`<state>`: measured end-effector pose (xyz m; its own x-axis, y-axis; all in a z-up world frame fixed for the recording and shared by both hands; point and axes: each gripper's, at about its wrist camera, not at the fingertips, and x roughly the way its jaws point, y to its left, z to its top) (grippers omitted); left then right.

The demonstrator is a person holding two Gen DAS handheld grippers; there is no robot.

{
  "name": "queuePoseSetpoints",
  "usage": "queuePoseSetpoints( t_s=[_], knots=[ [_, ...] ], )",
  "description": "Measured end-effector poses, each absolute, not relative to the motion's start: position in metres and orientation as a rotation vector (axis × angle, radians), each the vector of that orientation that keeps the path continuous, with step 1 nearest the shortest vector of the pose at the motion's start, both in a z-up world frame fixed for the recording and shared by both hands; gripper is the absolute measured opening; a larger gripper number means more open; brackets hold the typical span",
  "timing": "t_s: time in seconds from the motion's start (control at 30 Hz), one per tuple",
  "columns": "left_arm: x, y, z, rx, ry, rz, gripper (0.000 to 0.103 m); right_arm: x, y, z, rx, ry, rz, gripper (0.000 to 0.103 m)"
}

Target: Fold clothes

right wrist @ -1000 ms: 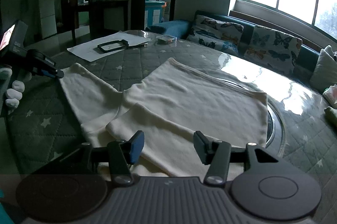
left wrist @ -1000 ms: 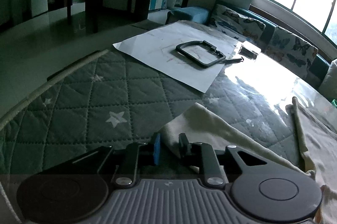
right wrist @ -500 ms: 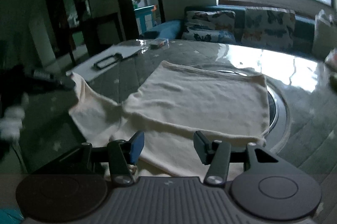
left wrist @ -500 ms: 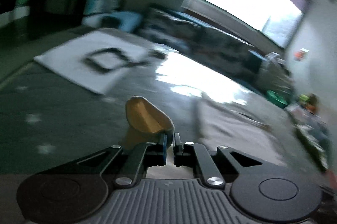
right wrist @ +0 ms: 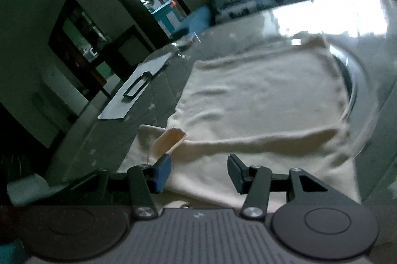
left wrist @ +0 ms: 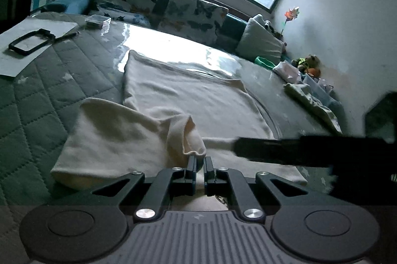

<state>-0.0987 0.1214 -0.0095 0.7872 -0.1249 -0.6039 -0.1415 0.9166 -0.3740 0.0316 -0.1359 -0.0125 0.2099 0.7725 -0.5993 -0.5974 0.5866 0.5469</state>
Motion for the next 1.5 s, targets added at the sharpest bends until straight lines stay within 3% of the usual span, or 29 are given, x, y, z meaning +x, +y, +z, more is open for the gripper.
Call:
queuePoseSetpoints(
  t_s=[0.17,0.4,0.53,0.63,0.7,0.8,1.17,1.5],
  knots=[
    [-0.099,0.114,-0.014,-0.411,0.688,-0.017,0.006,0.049,-0.119,-0.033,0.374,1.088,0.991,0.052],
    [-0.107,0.117,-0.016,-0.391,0.691,-0.020,0.006,0.045,-0.085,-0.039,0.250,1.082,0.973,0.053],
    [-0.118,0.131,-0.015,-0.387,0.693,0.007,0.007,0.043,-0.076,-0.039,0.222,1.064,0.988,0.047],
    [-0.128,0.142,-0.013,-0.394,0.685,0.037,0.008,0.039,-0.069,-0.038,0.183,1.045,0.998,0.040],
    [-0.134,0.148,-0.012,-0.393,0.682,0.057,0.008,0.035,-0.065,-0.036,0.136,1.022,0.994,0.020],
    [-0.139,0.152,-0.013,-0.388,0.687,0.088,0.009,0.033,-0.062,-0.030,0.099,1.010,0.984,0.008],
    [-0.131,0.161,-0.021,-0.420,0.700,0.138,0.010,0.016,-0.071,0.056,0.026,0.762,1.053,0.007],
    [-0.128,0.151,-0.027,-0.370,0.733,0.153,0.014,0.007,-0.092,0.102,-0.008,0.604,1.023,0.007]
  ],
)
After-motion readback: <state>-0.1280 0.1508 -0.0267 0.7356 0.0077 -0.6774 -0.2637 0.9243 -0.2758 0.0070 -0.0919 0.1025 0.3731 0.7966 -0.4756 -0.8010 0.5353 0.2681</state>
